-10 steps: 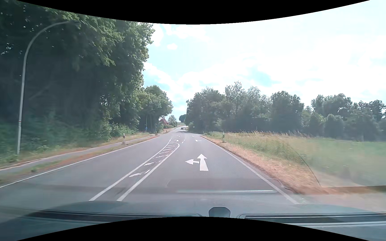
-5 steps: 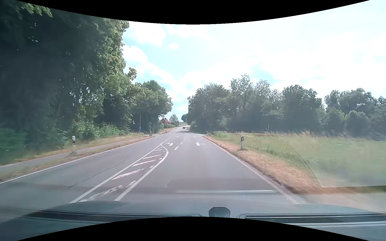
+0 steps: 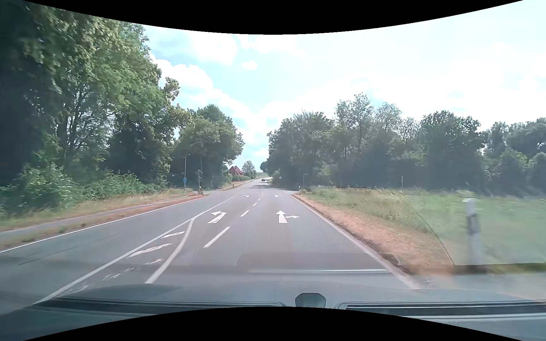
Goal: Follow the waypoints while adhering to traffic rules and regulations
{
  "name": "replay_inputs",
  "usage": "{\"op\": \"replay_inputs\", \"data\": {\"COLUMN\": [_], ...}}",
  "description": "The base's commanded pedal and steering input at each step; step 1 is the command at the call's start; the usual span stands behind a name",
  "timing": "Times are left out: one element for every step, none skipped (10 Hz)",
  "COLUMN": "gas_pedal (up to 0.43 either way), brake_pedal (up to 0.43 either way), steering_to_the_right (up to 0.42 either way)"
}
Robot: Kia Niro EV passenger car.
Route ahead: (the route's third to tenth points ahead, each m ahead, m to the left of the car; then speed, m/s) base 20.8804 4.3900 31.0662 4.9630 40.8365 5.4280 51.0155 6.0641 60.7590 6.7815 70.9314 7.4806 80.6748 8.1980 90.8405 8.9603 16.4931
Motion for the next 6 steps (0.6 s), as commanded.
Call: {"op": "replay_inputs", "data": {"gas_pedal": [0.177, 0.177, 0.177, 0.177, 0.177, 0.177], "brake_pedal": [0.0, 0.0, 0.0, 0.0, 0.0, 0.0], "steering_to_the_right": [-0.009, -0.009, -0.009, -0.009, -0.009, -0.009]}}
